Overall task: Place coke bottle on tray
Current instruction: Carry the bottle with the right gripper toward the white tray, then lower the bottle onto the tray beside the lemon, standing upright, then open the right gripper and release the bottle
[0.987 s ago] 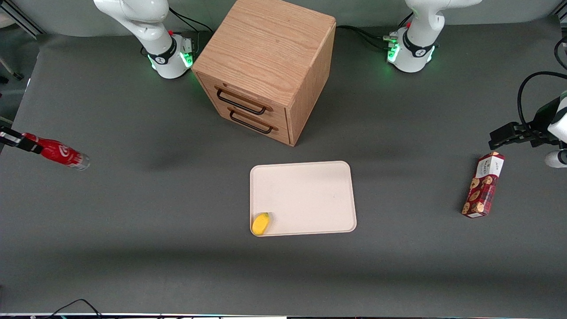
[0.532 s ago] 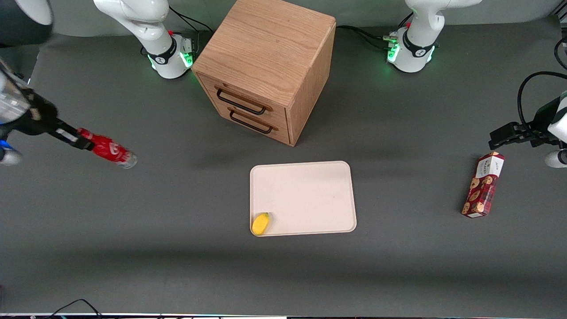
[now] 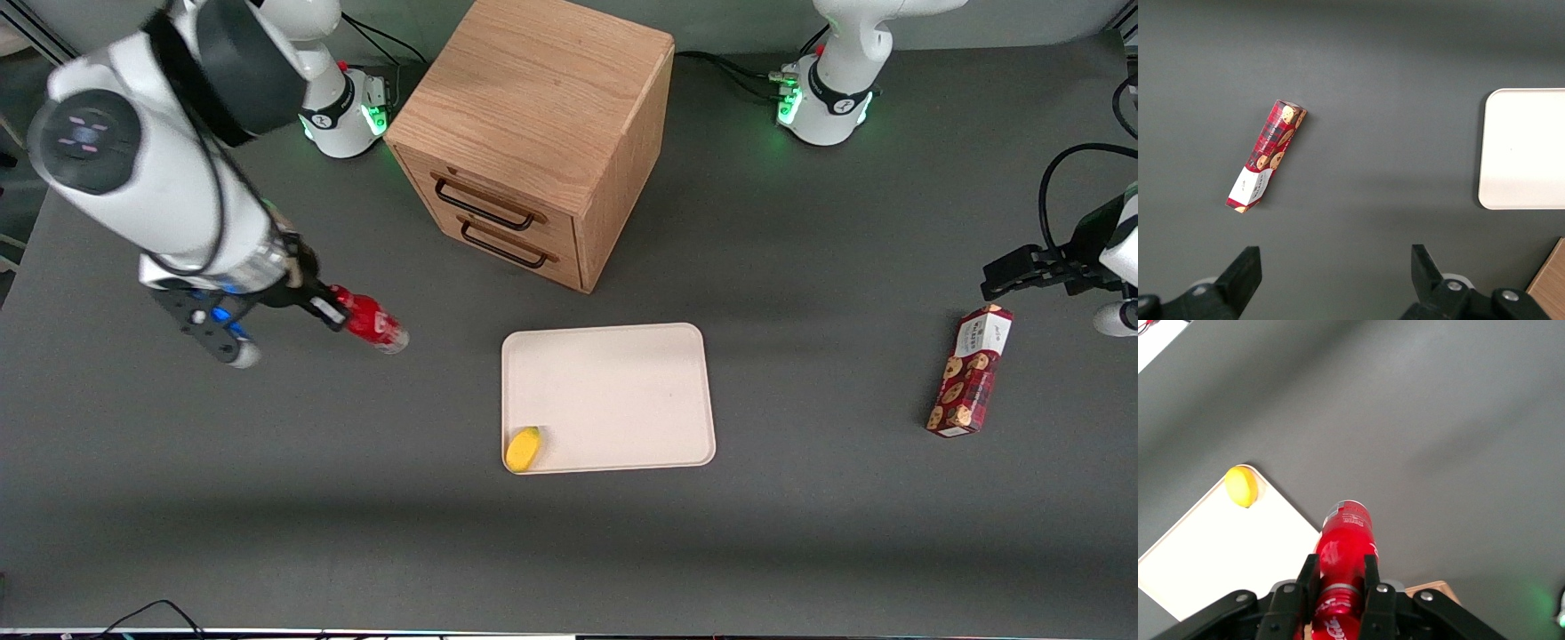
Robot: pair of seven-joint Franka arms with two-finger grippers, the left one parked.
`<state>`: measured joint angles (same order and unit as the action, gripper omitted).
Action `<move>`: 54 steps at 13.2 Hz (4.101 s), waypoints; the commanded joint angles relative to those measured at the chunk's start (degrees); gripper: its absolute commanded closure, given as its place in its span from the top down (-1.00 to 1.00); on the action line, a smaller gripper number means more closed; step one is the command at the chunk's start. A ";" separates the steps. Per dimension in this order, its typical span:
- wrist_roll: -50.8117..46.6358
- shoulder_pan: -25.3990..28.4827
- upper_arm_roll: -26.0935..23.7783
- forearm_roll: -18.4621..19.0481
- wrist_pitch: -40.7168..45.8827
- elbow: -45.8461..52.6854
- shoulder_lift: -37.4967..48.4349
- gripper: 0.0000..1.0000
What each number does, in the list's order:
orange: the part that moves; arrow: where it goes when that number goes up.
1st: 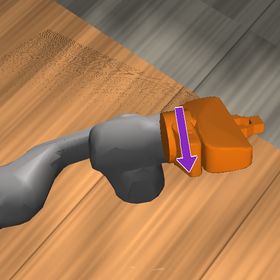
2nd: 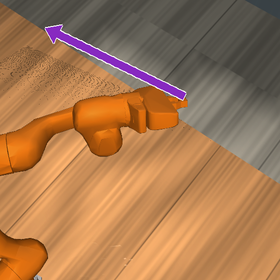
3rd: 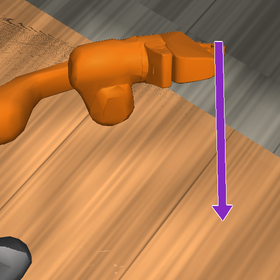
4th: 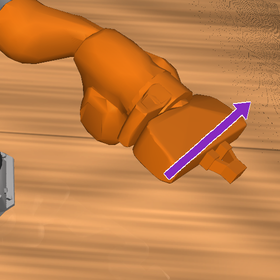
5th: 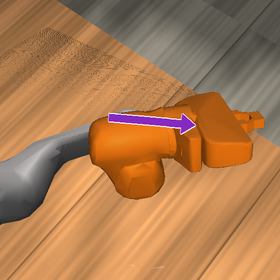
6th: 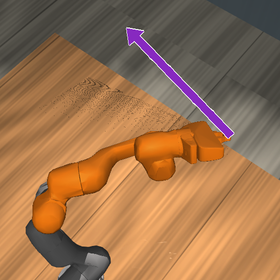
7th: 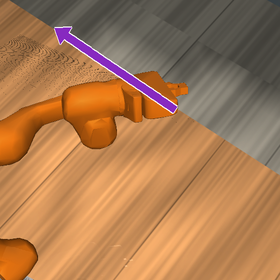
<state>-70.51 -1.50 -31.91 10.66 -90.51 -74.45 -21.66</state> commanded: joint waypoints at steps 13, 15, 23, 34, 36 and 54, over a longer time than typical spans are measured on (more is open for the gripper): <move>-21.33 14.41 0.70 8.76 -9.32 13.81 -22.19 -1.00; -23.17 15.38 1.23 11.64 -11.34 13.37 -24.92 -1.00; -23.27 14.68 1.41 12.19 -16.27 11.17 -26.24 -1.00; -22.21 14.42 2.11 12.98 -18.65 7.30 -26.60 -0.79; -22.13 14.42 2.11 13.68 -18.65 7.30 -26.51 -0.41; 0.41 7.75 2.37 13.16 -1.71 7.30 -13.08 1.00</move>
<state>-77.37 9.25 -29.54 23.07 -96.38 -65.88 -38.85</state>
